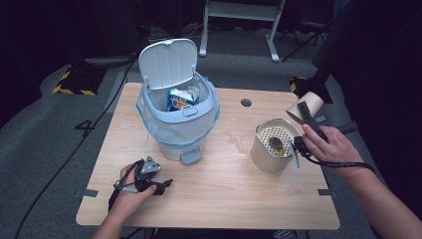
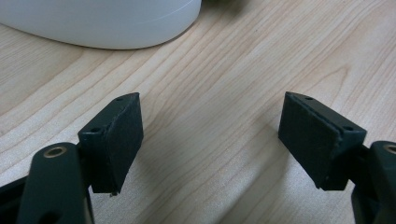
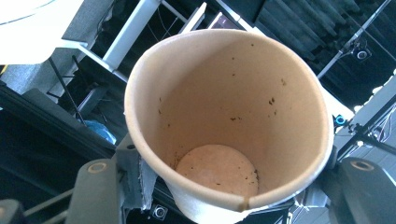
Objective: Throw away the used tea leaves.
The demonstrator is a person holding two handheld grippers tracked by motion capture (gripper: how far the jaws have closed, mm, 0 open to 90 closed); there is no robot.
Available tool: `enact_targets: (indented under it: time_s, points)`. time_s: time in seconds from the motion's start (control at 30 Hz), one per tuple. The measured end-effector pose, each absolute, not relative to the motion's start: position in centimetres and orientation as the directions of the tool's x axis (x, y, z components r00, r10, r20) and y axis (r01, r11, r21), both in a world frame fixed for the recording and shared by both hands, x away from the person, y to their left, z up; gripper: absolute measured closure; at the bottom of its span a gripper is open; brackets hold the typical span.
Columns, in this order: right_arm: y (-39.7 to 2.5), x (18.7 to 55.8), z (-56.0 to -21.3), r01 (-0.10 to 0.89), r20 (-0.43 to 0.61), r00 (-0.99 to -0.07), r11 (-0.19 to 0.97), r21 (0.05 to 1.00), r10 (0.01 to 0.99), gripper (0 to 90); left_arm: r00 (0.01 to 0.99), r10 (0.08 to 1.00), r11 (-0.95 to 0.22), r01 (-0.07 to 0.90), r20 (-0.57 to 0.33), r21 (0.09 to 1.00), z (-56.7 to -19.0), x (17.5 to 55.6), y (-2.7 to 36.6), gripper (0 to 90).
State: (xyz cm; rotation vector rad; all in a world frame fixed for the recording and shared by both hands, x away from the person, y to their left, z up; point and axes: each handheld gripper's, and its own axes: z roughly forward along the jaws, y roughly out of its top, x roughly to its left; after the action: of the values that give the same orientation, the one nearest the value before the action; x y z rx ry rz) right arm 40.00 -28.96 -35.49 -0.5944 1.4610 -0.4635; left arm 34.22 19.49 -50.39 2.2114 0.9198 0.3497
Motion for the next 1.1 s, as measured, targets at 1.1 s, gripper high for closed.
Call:
enact_targets:
  time_s: [1.1]
  points:
    - [-36.3,43.3,-31.0,0.173,-0.226,-0.689,0.46,0.871,0.689,33.8,0.763,0.646,-0.535,0.474,-0.023,0.7,-50.4,35.6,21.2,22.2]
